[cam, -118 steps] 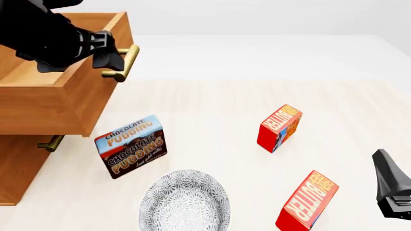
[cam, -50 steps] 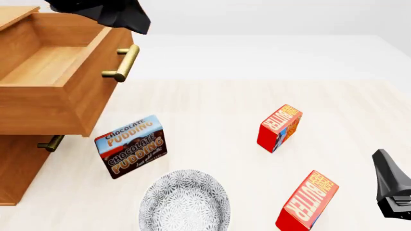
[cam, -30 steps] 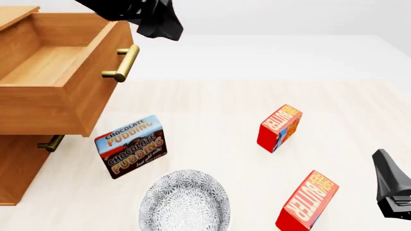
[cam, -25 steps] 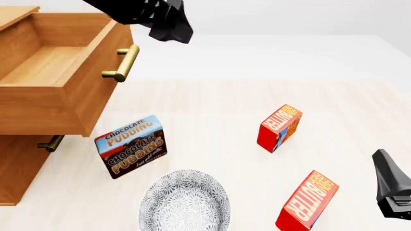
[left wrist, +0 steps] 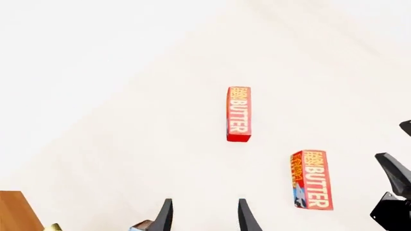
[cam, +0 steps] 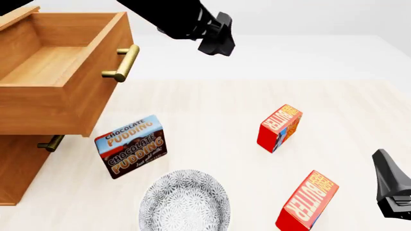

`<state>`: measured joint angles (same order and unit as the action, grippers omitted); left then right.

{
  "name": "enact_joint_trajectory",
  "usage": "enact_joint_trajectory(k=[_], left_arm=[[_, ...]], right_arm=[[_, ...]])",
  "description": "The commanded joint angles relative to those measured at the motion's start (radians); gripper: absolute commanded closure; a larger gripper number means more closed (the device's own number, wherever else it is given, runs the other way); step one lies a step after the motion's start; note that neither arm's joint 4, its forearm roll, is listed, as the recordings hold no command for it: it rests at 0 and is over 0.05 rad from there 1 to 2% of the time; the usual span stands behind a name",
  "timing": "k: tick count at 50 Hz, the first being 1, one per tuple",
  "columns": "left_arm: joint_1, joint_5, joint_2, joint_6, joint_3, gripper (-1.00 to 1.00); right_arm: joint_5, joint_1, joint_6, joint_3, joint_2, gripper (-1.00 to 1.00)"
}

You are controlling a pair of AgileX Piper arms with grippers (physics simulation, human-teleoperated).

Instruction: Put the butter at the front in the top drawer of the cabinet and close it.

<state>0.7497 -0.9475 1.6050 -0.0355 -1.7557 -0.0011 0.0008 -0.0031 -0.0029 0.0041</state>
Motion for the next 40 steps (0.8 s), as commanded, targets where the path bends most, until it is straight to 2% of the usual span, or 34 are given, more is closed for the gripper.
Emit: enact_joint_trajectory(k=[1, 15, 16, 31, 40], left_arm=[[0.035, 0.041, 0.072, 0.022, -0.030, -1.00], [0.086, 0.108, 0.150, 0.080, -0.046, -1.00], [0.105, 0.124, 0.153, 0.101, -0.039, -1.00], [0.120, 0.171, 0.220, 0.136, -0.061, -1.00], [0.116, 0.229, 0.251, 0.174, -0.026, -1.00]], right_arm=[[0.000, 0.000, 0.001, 0.000, 0.000, -1.00], [0.000, 0.000, 0.001, 0.000, 0.000, -1.00], [0.000, 0.000, 0.001, 0.000, 0.000, -1.00], [0.000, 0.000, 0.000, 0.000, 0.000, -1.00], [0.000, 0.001, 0.000, 0.000, 0.000, -1.00]])
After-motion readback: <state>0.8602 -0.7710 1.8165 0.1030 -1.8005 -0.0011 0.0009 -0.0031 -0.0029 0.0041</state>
